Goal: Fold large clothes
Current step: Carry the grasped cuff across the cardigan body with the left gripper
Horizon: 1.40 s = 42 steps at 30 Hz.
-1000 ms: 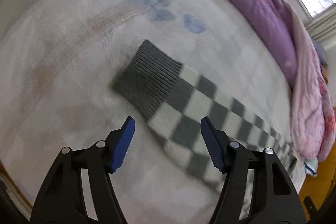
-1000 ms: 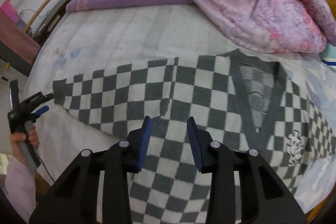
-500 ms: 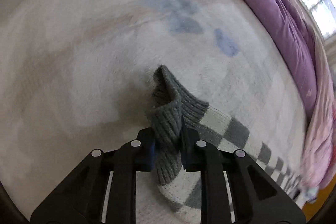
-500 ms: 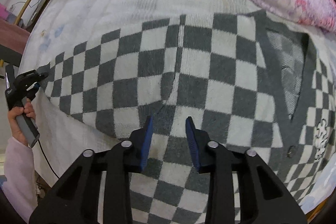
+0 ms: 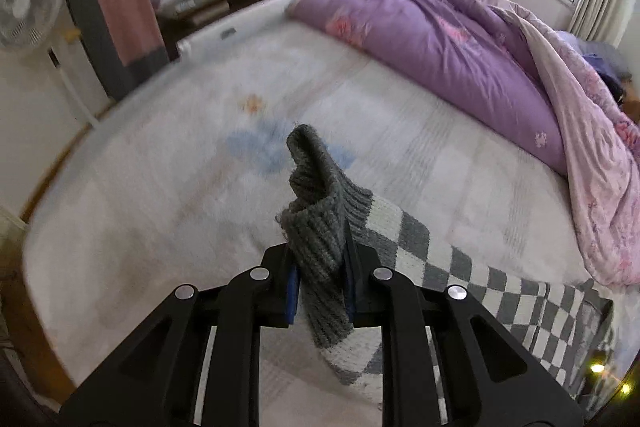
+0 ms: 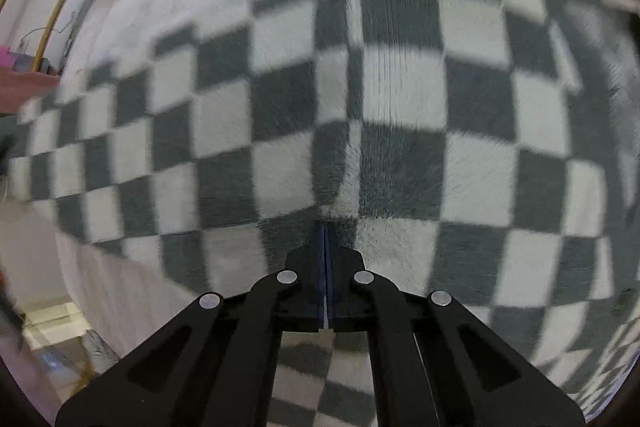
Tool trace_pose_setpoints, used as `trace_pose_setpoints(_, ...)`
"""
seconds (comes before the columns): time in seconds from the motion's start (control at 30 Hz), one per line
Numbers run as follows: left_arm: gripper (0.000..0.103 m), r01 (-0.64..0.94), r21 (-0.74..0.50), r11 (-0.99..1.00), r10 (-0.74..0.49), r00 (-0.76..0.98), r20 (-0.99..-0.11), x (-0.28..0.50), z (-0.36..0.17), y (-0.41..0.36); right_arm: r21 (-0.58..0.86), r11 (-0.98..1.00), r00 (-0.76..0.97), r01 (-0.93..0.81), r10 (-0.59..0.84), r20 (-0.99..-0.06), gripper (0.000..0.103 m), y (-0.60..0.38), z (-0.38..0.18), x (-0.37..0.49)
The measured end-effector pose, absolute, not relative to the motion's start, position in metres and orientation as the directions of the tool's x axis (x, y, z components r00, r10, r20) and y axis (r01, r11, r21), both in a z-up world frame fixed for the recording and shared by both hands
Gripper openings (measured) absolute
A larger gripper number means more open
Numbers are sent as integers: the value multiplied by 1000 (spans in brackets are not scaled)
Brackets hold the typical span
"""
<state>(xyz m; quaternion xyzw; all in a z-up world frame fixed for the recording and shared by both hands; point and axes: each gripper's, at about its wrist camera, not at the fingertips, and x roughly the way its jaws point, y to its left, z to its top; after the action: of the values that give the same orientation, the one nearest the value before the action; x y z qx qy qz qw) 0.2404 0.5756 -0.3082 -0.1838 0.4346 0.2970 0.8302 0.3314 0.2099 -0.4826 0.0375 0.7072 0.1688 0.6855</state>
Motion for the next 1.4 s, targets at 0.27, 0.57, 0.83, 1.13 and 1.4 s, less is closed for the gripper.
trace_pose_setpoints(0.27, 17, -577, 71, 813, 420, 498, -758, 279, -231, 460, 363, 925, -34, -110, 362, -932, 1, 198, -496, 332)
trace_pose_setpoints(0.57, 17, -444, 189, 876, 433, 553, -711, 328, -195, 301, 547, 837, -96, 17, 546, -832, 1, 152, -490, 340)
trace_pose_setpoints(0.83, 17, -227, 240, 944, 329, 581, -745, 365, -224, 136, 550, 805, 118, 223, 538, -835, 1, -44, -446, 329)
trace_pose_setpoints(1.13, 17, -77, 206, 976, 217, 497, -841, 383, -318, -4, 357, 855, 272, 375, 267, -925, 4, -240, -410, 305)
trace_pose_setpoints(1.4, 17, 13, 171, 985, 149, 421, -895, 388, -377, -85, 299, 845, 284, 443, 184, -941, 4, -298, -419, 281)
